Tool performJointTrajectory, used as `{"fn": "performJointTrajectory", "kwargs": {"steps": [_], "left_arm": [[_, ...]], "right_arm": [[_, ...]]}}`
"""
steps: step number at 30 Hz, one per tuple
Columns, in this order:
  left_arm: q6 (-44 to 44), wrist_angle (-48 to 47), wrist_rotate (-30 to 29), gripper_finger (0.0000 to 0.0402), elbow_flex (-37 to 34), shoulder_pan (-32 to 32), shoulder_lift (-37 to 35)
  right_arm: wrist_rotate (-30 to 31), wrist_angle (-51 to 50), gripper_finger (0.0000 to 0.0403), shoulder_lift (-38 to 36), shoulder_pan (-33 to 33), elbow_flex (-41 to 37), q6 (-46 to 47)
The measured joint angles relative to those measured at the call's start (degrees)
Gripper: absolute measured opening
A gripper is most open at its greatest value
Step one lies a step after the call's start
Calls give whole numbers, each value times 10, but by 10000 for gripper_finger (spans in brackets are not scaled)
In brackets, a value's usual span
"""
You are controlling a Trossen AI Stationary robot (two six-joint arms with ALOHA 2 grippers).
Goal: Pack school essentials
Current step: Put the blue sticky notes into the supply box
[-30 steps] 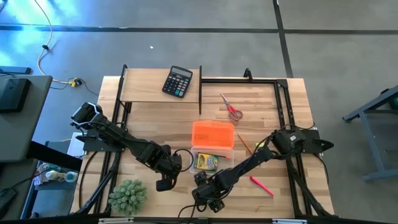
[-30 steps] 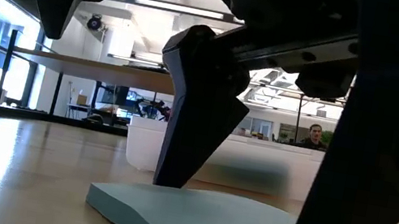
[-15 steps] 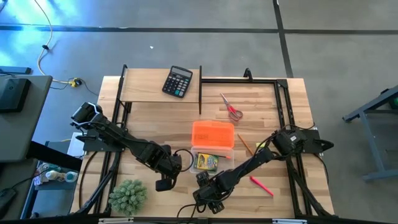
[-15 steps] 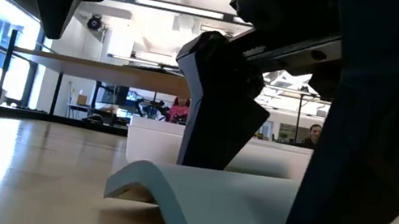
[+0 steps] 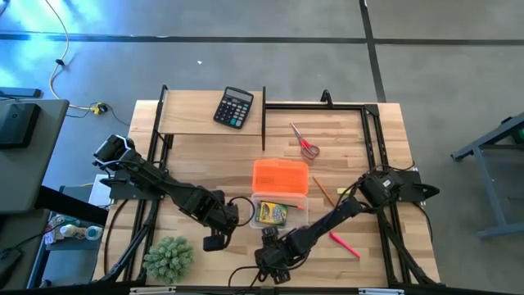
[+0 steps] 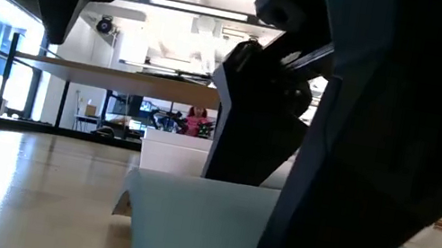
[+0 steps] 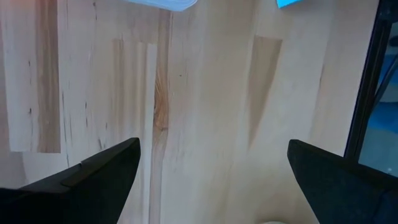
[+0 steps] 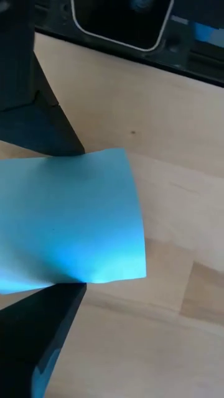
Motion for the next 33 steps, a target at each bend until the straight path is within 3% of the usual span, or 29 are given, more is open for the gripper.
{"fn": "performJointTrajectory", "kwargs": {"steps": [23, 33], "left_arm": [[10, -4, 0, 395, 0, 0, 0], [29, -4, 0, 395, 0, 0, 0]], "right_arm": [[82, -29, 325, -12, 42, -2, 270], [153, -37, 325, -13, 62, -1, 401]]}}
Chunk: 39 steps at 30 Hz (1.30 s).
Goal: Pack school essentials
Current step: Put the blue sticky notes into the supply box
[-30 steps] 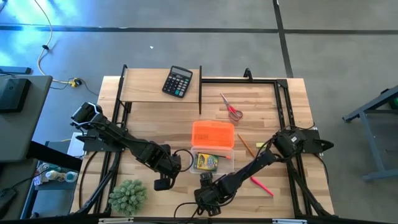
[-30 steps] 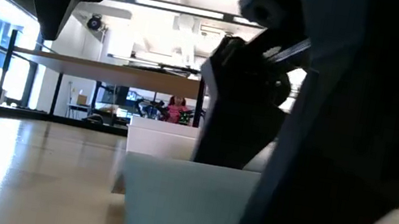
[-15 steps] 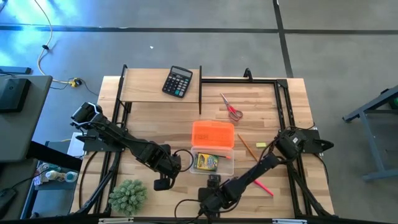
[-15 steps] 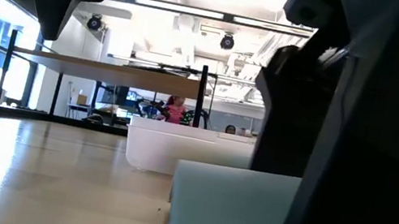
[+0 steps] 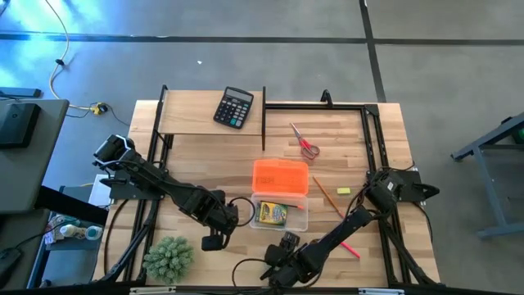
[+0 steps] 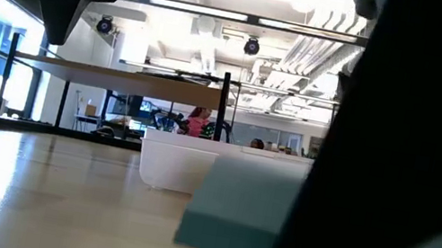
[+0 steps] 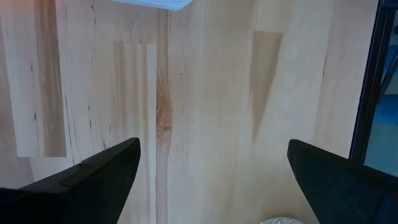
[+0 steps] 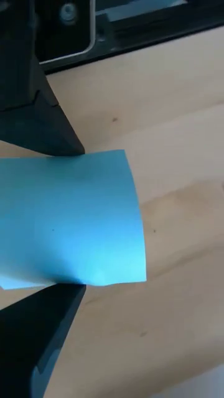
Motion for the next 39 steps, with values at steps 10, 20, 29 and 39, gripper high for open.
{"fn": "performJointTrajectory", "kwargs": {"steps": [10, 20, 29, 39], "left_arm": [[10, 0, 0, 395, 0, 0, 0], [12, -1, -16, 395, 0, 0, 0], [34, -1, -17, 395, 0, 0, 0], [37, -1, -15, 395, 0, 0, 0]], "right_arm": [[63, -6, 325, -1, 7, 15, 106], [157, -163, 325, -2, 8, 97, 179], [186, -337, 325, -2, -3, 183, 181], [228, -502, 325, -2, -21, 242, 139]]}}
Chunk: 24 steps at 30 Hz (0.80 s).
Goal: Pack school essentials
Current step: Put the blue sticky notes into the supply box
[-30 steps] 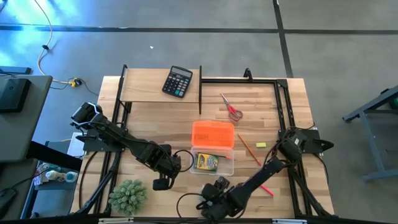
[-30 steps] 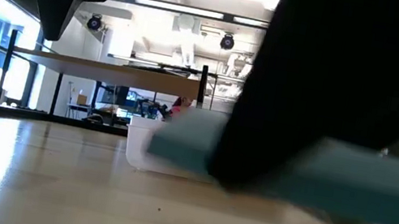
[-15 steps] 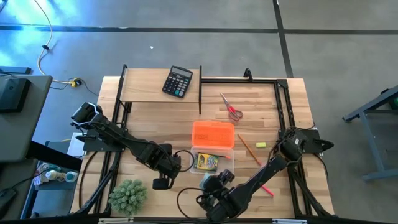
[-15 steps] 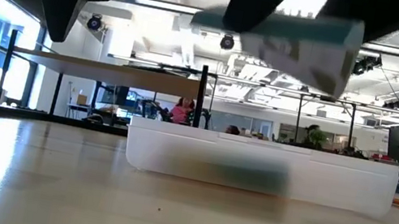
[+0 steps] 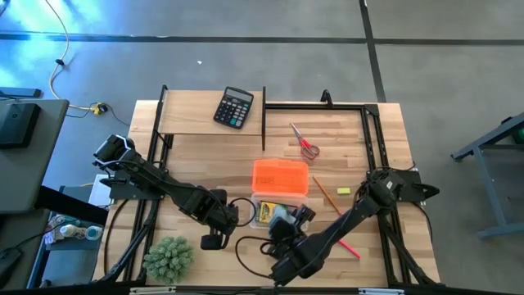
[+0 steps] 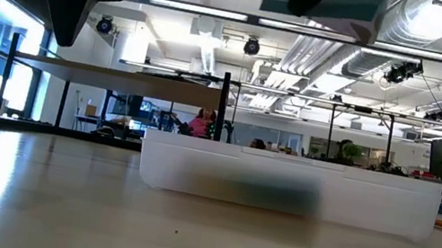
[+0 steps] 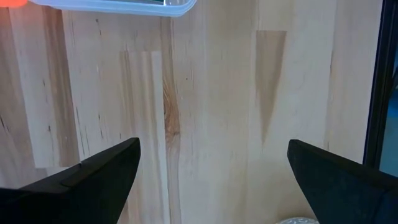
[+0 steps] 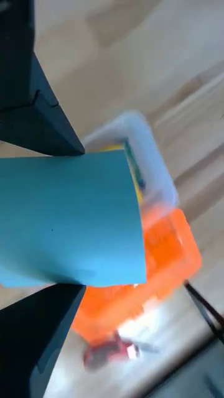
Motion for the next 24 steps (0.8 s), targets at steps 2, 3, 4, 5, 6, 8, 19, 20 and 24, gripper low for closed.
{"fn": "performJointTrajectory", "kwargs": {"steps": [2, 3, 4, 5, 6, 8, 19, 20, 24], "left_arm": [[-7, 0, 0, 395, 0, 0, 0], [-9, 0, 0, 395, 0, 0, 0], [-11, 0, 0, 395, 0, 0, 0], [-12, 0, 0, 395, 0, 0, 0], [-12, 0, 0, 395, 0, 0, 0], [-13, 1, 0, 395, 0, 0, 0], [-13, 2, 0, 395, 0, 0, 0], [-13, 2, 0, 395, 0, 0, 0], [-17, 2, 0, 395, 0, 0, 0]], "right_arm": [[3, -14, 325, 0, -3, 4, -18], [3, -14, 325, 0, -5, 4, -37], [3, -12, 325, 0, -6, 4, -54], [0, -12, 325, 0, -8, 4, -71], [-6, -13, 325, -1, -11, 4, -88], [-9, -13, 325, -2, -15, 4, -122], [-28, -13, 325, -2, -43, 4, -316], [-33, -12, 325, -2, -45, -1, -333], [-48, -12, 325, -24, -52, -61, -359]]}}
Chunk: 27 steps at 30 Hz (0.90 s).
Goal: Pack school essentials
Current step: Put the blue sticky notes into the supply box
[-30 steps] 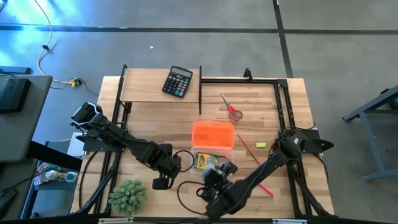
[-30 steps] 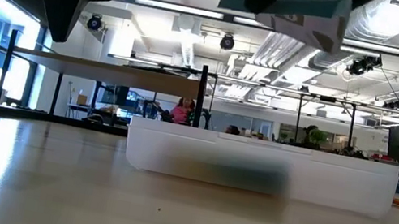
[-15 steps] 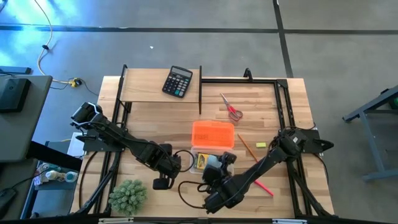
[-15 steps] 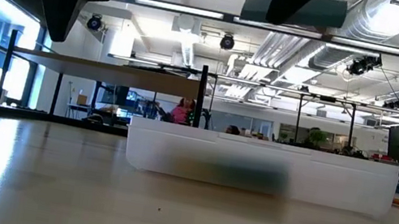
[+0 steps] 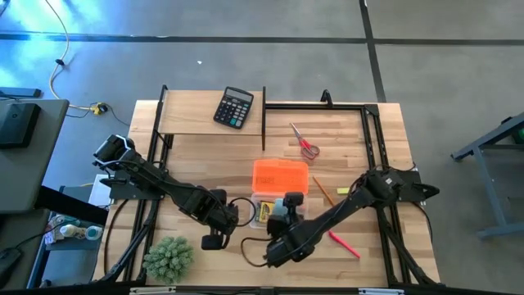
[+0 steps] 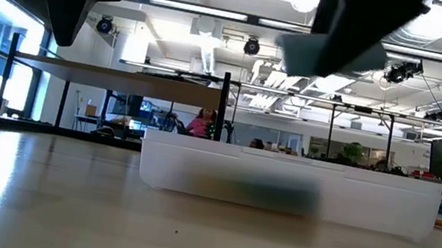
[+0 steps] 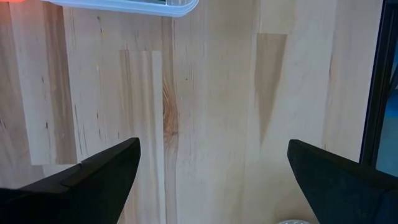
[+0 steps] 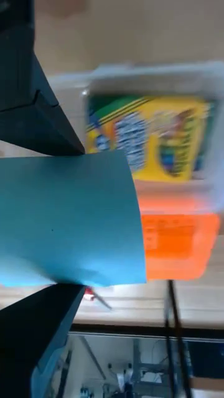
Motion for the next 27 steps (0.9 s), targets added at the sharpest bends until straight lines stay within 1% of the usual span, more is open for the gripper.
{"fn": "performJointTrajectory", "kwargs": {"steps": [7, 11, 16, 19, 22, 27], "left_arm": [[-1, 10, 0, 395, 0, 0, 0], [-2, 18, 0, 395, 0, 3, 0], [-6, 20, 1, 395, 0, 9, 0], [-19, 20, 1, 395, 0, 12, 0], [-26, 20, 0, 395, 0, 14, 0], [-27, 20, 1, 395, 0, 14, 0]], "right_arm": [[-17, 6, 325, -109, -14, -146, 37], [-36, 47, 325, -189, -23, -220, 52], [-86, 173, 325, -286, -40, -314, 54], [-129, 271, 325, -322, -51, -367, 52], [-169, 356, 325, -334, -61, -411, 39], [-218, 496, 325, -334, -67, -472, 27]]}}
